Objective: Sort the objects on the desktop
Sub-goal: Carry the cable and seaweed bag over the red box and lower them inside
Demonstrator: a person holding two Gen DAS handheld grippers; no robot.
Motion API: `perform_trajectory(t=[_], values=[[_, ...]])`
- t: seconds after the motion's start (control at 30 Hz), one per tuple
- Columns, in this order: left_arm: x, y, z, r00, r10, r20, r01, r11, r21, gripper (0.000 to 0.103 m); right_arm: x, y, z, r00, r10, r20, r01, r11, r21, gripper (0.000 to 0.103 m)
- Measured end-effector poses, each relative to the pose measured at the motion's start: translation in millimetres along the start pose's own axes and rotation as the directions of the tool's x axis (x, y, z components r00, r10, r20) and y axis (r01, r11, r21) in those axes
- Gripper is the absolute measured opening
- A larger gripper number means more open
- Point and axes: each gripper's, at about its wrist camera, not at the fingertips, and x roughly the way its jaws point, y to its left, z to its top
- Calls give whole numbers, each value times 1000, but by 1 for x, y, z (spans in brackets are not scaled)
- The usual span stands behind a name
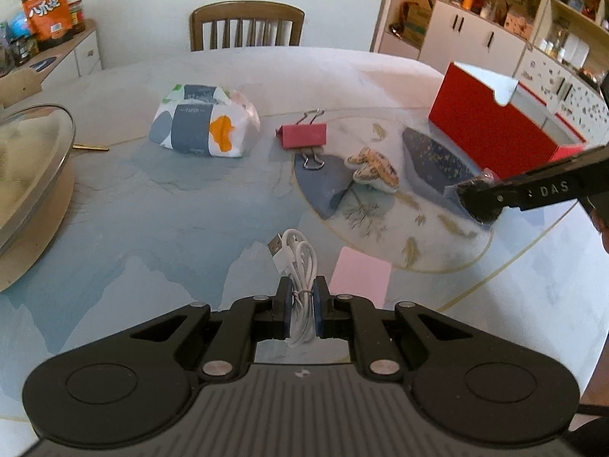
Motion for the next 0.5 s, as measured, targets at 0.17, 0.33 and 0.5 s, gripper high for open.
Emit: perform_trajectory(t=[0.17,0.33,0.5], values=[[-10,-12,6,1000,-1,23,2,1000,-31,10,-22,-12,0,999,27,21,-27,1000,3,35],[-17,-28,12,999,-7,42,10,998,-63,10,-46,-26,-1,997,52,49,-52,999,1,35],[-21,-44,19,998,-10,57,15,996,-85,10,-65,-44,3,995,72,70,-73,997,10,35]])
